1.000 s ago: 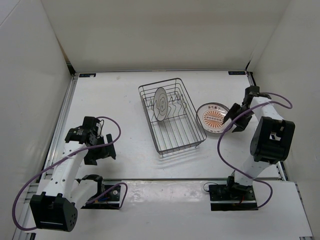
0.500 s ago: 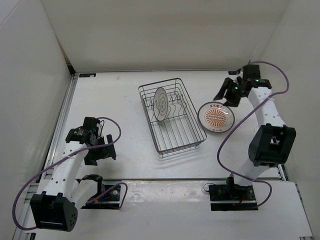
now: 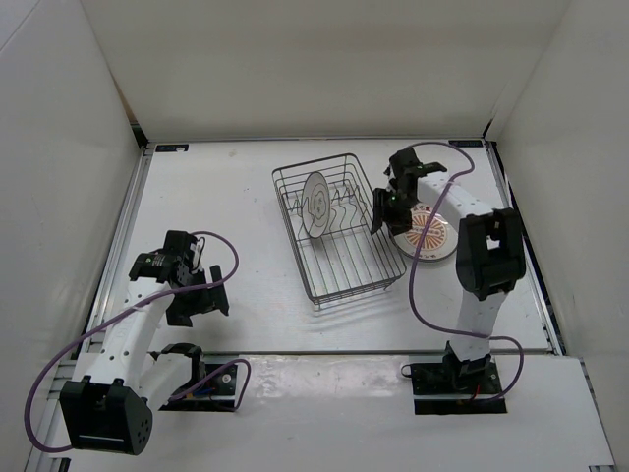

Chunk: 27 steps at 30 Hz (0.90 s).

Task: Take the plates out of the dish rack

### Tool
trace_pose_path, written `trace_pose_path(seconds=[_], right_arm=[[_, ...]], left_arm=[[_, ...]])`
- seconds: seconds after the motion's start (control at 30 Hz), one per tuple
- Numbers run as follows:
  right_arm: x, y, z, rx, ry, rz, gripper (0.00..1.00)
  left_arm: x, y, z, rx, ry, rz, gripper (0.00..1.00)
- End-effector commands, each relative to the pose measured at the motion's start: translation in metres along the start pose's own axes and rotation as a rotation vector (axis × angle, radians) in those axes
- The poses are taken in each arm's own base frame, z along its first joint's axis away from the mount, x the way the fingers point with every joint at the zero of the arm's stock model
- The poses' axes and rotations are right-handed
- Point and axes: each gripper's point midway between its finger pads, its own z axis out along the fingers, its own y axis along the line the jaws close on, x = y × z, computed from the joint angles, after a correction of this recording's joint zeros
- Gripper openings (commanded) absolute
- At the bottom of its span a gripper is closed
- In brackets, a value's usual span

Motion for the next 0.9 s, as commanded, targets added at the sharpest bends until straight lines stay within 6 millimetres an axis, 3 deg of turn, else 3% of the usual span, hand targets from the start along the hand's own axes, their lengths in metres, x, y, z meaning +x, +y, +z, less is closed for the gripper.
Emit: trace_pose_path(seconds=[0.0,0.17,0.43,0.53,0.77,0.87], right_arm=[[0.004,-0.014,0.008,0.107,0.037,0.081,0.58],[0.021,-0.012,0.022,0.116,0.072,0.283,0.45],[0.026,-0.002,0.016,0.151,0.065,0.326,0.39],[0.035,-0.003,0.009,0.177,0.077,0.376,0.32],[0.038,0.003,0.006,0.177,0.075,0.443,0.32],[0.035,0.005,0.008,0.171,0.084,0.424,0.4]], left_arm=[[-0.002,-0.002,-0.005,0.01,-0.014,0.004,1.0],[-0.003,-0.002,-0.005,0.011,-0.017,0.01,1.0],[-0.004,-0.001,-0.006,0.003,-0.027,0.011,1.0],[-0.005,0.0,-0.005,0.002,-0.031,0.006,1.0],[-0.004,0.0,-0.005,0.003,-0.032,0.008,1.0],[-0.004,0.0,-0.004,0.004,-0.03,0.005,1.0]])
